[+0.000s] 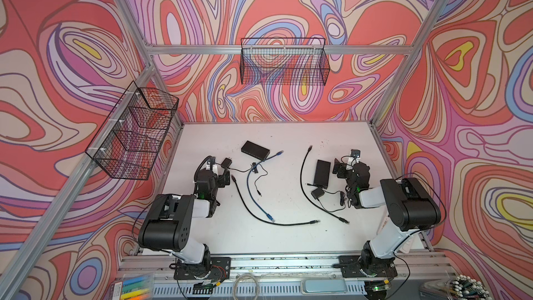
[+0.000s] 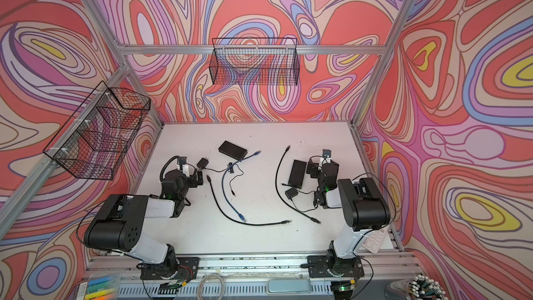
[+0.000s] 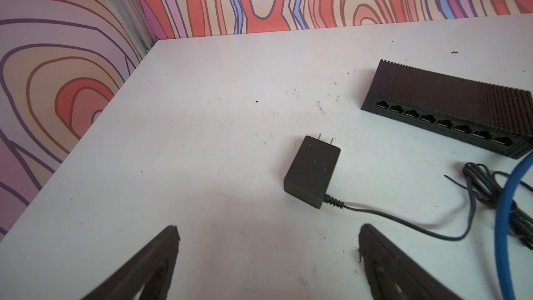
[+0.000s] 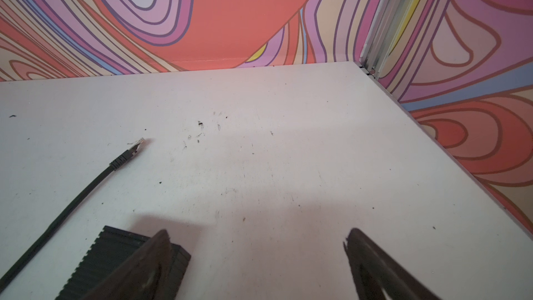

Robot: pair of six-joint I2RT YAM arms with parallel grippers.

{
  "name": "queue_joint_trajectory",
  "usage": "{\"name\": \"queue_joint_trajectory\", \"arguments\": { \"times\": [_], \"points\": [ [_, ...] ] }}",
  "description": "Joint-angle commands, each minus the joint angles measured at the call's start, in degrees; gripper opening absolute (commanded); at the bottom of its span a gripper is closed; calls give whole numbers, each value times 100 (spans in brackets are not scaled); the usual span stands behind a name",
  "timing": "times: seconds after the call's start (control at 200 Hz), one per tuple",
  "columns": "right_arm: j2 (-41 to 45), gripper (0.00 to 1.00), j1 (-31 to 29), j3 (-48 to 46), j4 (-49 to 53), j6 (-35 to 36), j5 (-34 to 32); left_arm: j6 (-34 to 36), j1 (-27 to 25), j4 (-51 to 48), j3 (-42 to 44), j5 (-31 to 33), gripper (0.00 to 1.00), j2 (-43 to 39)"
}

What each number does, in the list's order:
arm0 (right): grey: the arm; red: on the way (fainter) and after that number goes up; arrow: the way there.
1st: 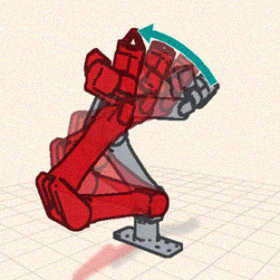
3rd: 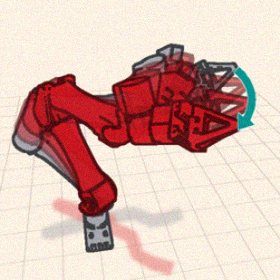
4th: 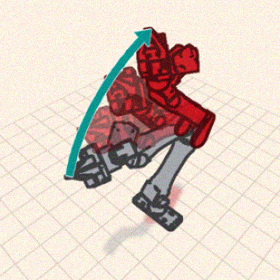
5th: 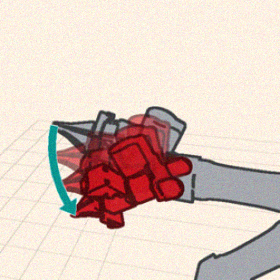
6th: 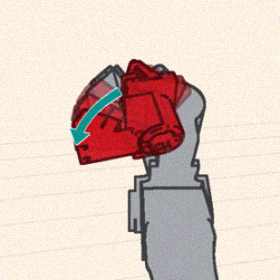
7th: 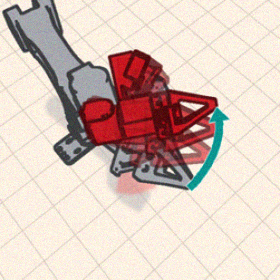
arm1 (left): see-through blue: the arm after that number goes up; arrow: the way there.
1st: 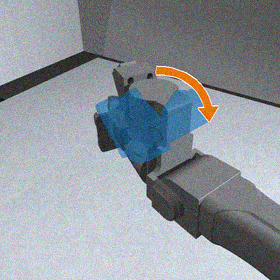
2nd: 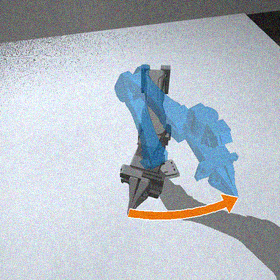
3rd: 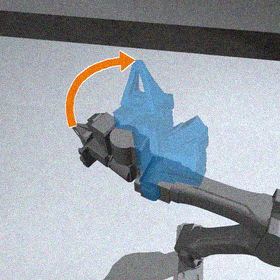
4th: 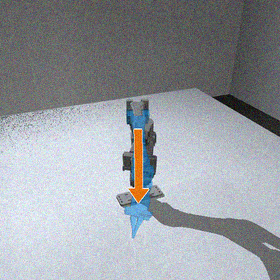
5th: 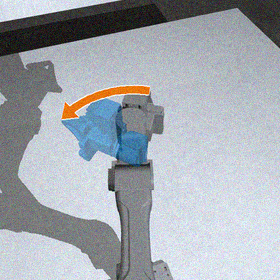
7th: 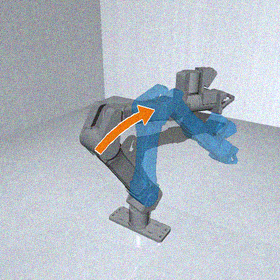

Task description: Insert the plug into the switch port

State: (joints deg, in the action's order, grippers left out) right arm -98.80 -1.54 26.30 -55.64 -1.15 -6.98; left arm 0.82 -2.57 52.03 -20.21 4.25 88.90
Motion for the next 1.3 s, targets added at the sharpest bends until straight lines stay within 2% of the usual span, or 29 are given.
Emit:
{"name": "queue_joint_trajectory", "arguments": {
  "times": [0.0,1.072,1.297],
  "points": [
    [28,98,30,24,29,18,53,22,12,-31,-89,-63,100,-57],
    [37,98,24,9,-9,18,29,-11,43,-4,-70,-92,100,-68],
    [275,98,24,18,194,-79,-261,77,-59,-490,-197,55,100,-369]
  ]
}}
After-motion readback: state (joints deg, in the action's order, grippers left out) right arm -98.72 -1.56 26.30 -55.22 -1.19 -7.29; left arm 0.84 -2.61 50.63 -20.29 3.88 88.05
